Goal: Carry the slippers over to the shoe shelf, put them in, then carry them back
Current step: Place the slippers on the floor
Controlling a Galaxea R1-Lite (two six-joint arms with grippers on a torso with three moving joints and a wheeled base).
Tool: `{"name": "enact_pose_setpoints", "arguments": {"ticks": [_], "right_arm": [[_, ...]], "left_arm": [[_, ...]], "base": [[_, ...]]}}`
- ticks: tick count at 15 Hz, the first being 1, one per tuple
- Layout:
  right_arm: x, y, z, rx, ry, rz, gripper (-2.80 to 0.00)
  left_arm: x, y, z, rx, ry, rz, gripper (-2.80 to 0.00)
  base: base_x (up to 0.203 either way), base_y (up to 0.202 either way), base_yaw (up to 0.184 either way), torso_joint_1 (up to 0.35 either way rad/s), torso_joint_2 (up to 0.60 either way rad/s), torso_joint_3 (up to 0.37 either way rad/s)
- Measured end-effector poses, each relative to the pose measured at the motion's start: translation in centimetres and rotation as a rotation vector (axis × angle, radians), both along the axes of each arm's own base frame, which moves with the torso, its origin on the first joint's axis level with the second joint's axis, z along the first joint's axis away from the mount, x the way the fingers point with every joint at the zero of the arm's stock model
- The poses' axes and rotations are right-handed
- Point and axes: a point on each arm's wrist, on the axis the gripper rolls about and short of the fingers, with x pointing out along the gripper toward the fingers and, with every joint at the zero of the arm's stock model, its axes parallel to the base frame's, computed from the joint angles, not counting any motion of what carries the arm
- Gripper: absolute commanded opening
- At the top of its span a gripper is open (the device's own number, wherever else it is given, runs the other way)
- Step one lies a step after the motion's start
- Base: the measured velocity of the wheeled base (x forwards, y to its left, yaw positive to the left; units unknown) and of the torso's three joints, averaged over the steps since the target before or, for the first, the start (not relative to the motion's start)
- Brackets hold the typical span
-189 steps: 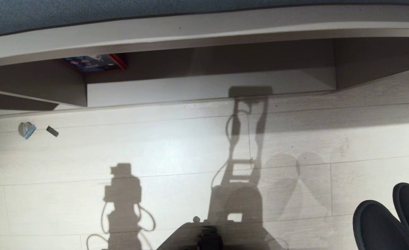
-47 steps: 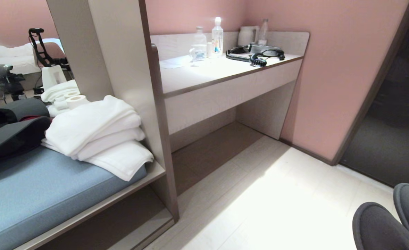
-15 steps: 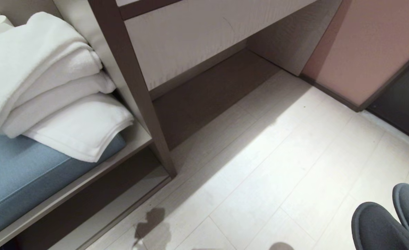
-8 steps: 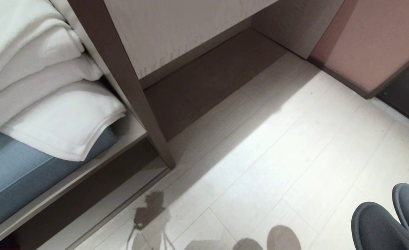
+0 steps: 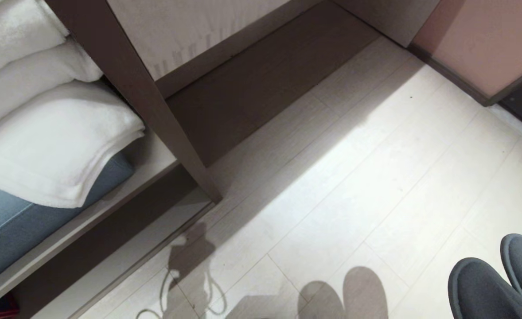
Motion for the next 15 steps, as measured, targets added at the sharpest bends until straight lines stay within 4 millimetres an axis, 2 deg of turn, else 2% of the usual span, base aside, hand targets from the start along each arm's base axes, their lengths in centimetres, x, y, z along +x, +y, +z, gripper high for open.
{"name": "enact_pose_setpoints", "arguments": {"ticks": [15], "right_arm": [[0.00, 0.00, -0.01, -0.001, 0.001, 0.000, -2.80]], "left_arm": [[0.00, 0.00, 0.02, 0.000, -0.002, 0.000, -2.80]], "base": [[0.000, 0.000, 0.000, 0.003, 0.00, -0.198]]}}
